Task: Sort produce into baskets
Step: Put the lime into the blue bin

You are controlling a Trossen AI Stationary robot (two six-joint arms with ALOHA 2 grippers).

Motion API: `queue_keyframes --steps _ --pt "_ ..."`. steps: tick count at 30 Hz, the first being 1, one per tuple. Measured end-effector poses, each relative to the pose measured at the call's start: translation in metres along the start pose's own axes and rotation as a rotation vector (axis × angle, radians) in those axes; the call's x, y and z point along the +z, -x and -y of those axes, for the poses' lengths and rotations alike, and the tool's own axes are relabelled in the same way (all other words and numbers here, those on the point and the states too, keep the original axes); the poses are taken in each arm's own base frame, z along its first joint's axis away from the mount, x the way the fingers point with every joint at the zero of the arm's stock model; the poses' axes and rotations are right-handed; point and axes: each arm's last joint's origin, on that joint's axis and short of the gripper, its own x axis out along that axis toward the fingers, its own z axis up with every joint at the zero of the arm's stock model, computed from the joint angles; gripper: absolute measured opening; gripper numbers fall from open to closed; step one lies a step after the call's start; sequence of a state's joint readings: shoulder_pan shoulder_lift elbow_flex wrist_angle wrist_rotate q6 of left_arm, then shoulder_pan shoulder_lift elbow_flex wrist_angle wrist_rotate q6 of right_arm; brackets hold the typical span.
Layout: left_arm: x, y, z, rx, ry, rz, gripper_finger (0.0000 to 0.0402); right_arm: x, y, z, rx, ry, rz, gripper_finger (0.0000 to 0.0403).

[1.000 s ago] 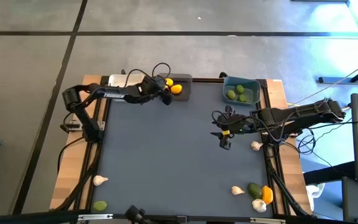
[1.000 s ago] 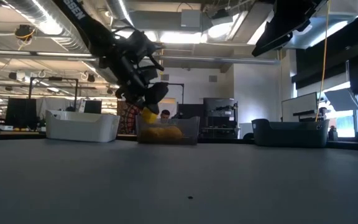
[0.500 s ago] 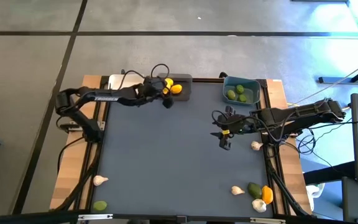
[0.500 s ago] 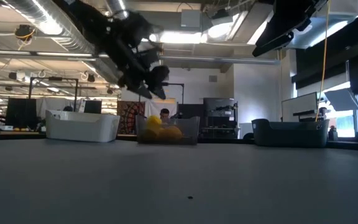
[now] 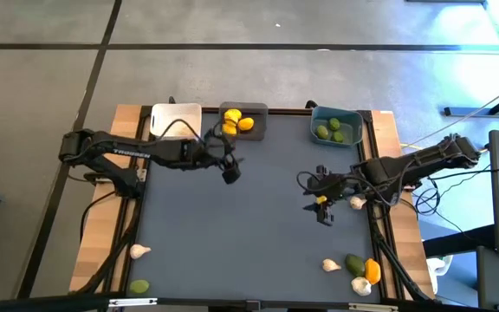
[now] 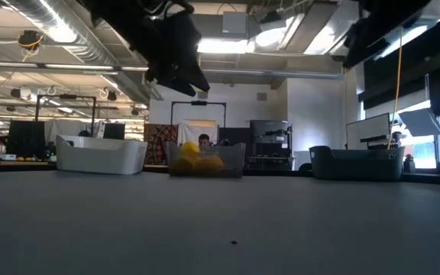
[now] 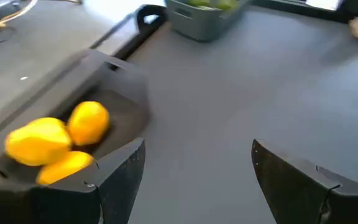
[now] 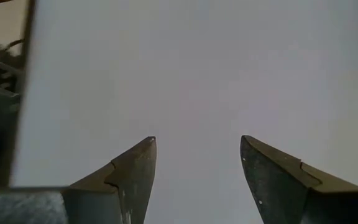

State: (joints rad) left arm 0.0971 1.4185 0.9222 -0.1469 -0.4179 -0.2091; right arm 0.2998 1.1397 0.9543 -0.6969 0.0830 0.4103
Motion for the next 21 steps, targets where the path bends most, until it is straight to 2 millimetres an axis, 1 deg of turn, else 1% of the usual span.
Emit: queue_keyframes --steps 4,8,15,21 --pt "-0.006 0.009 0.022 -0.066 -0.027 -0.003 0.029 -0.011 0.001 -0.014 0.036 -0.059 -0.067 0.0232" --pt "-0.009 0.017 0.037 -0.116 -0.027 0.008 0.029 -0.024 0.004 -0.028 0.077 -0.161 -0.149 0.0232" --pt "-0.014 0.027 0.053 -0.166 -0.029 0.007 0.029 -0.044 0.011 -0.052 0.118 -0.335 -0.253 0.0232" --pt "-0.016 0.031 0.059 -0.187 -0.063 0.01 0.029 -0.059 0.019 -0.07 0.139 -0.451 -0.306 0.0232"
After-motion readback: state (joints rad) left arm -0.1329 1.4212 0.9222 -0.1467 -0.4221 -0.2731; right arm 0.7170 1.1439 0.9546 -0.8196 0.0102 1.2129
